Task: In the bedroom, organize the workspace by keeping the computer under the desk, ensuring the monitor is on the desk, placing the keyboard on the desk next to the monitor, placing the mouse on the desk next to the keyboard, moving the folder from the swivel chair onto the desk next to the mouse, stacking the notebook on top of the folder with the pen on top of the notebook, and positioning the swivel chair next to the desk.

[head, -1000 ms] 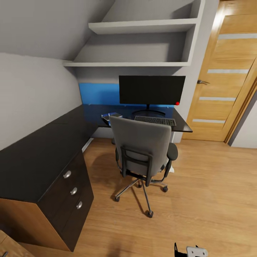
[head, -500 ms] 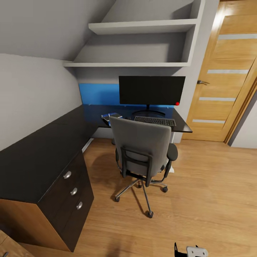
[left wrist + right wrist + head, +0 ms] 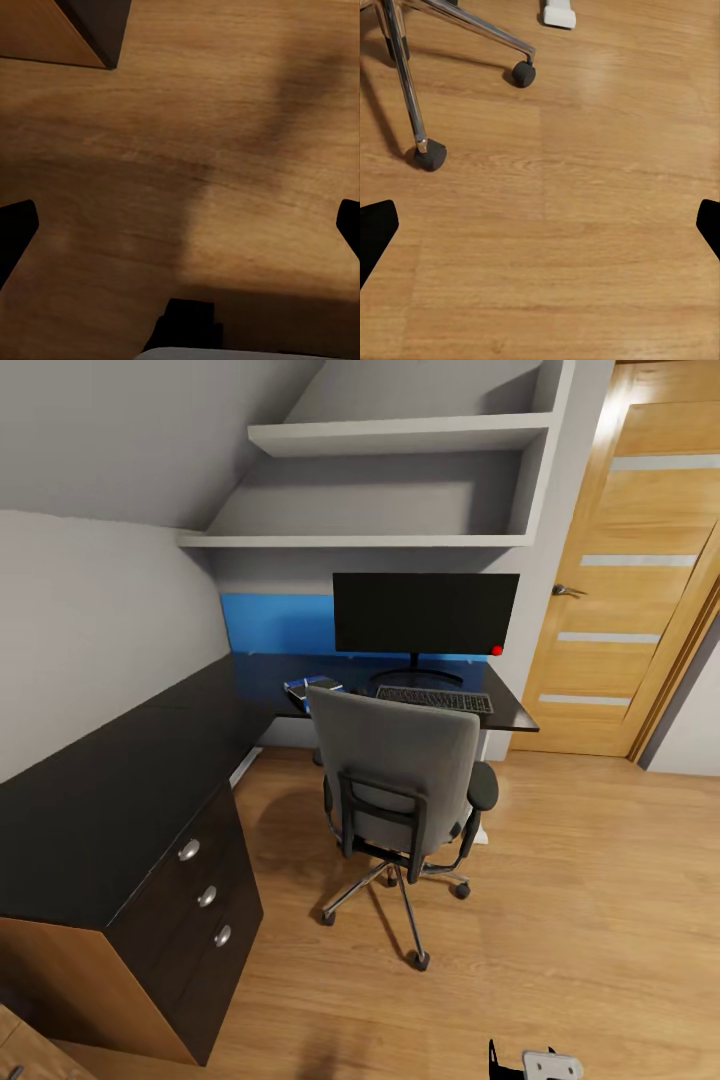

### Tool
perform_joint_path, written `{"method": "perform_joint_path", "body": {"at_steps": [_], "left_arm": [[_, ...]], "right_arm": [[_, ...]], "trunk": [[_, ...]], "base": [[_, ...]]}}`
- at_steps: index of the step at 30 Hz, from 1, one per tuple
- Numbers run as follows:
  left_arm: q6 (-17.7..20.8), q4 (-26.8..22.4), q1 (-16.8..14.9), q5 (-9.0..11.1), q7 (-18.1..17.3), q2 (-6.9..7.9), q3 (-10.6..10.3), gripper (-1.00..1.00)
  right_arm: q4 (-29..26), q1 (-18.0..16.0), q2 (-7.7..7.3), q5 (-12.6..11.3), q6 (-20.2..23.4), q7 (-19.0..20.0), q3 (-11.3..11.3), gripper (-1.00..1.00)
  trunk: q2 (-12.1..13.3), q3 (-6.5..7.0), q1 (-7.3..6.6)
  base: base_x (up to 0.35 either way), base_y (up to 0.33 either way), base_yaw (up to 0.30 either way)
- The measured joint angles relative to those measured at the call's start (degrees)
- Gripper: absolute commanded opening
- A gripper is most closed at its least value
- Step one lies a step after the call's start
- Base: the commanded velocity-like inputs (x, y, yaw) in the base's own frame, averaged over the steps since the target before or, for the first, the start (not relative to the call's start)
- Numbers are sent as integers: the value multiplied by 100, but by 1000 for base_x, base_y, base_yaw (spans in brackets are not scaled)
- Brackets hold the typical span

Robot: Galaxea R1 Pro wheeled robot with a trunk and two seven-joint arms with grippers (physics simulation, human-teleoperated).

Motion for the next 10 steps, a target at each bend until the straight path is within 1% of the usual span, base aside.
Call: {"method": "perform_joint_path", "body": {"at_steps": [10], "left_arm": [[31, -1, 0, -8, -2, -19, -20, 100]], "right_arm": [[0, -4, 0, 0, 0, 0, 0, 100]], "trunk": [[0, 0, 0]], "base": [[0, 0, 0]]}}
